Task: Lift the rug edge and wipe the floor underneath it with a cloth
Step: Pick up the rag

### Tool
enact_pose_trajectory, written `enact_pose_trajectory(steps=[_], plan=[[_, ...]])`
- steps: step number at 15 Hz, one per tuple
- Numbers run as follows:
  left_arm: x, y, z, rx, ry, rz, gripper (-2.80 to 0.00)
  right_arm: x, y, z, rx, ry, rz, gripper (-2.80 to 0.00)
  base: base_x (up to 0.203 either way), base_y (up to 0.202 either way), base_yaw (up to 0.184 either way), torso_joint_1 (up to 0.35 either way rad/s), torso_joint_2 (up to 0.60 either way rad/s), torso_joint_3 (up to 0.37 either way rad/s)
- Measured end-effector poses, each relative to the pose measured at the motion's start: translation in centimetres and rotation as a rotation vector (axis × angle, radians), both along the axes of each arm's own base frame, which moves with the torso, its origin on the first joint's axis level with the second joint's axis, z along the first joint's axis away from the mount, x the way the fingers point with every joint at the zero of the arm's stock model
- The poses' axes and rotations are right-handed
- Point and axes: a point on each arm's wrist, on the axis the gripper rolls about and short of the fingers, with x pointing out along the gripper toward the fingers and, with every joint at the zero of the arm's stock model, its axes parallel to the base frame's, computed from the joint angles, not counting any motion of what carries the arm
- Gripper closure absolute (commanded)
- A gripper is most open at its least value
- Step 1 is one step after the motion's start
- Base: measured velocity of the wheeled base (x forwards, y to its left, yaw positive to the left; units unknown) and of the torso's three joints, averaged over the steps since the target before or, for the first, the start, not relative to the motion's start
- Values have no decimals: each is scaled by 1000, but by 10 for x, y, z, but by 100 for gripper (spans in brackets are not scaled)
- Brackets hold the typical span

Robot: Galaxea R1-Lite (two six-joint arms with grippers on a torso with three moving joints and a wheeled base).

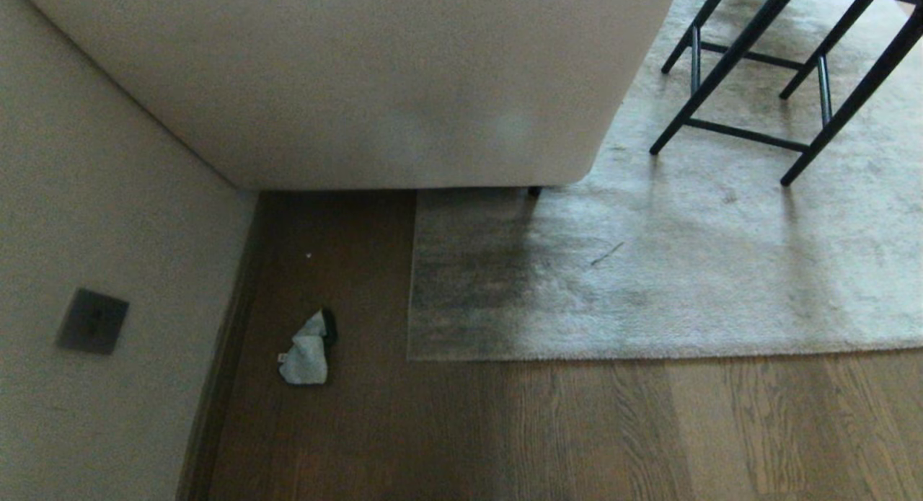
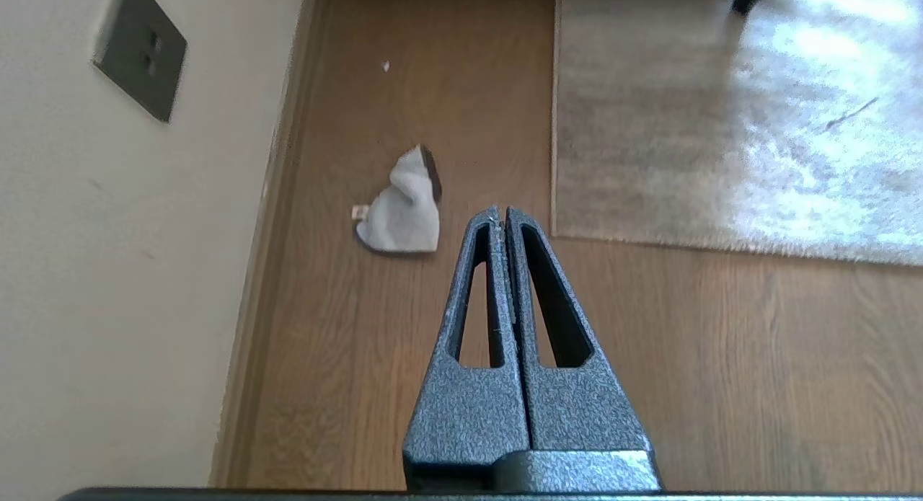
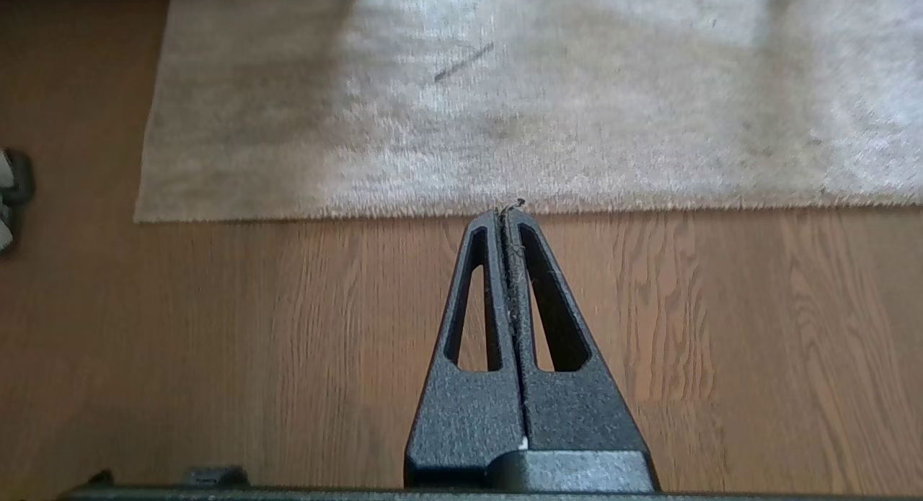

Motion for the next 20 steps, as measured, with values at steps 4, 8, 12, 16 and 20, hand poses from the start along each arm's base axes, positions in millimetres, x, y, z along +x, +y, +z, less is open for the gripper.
enact_pose_trajectory(steps=[4, 8, 12, 16, 20], plan=[[0, 0, 0, 0, 0, 0, 0, 0, 0, 0, 0, 0, 0, 0, 0, 0, 0, 0, 2, -196], [0, 0, 0, 0, 0, 0, 0, 0, 0, 0, 0, 0, -1, 0, 0, 0, 0, 6, 1, -201], [0, 0, 0, 1, 0, 0, 0, 0, 0, 0, 0, 0, 0, 0, 0, 0, 0, 4, 4, -196], [0, 0, 0, 0, 0, 0, 0, 0, 0, 0, 0, 0, 0, 0, 0, 0, 0, 4, -1, -196], [0, 0, 0, 0, 0, 0, 0, 0, 0, 0, 0, 0, 0, 0, 0, 0, 0, 0, 2, -201]])
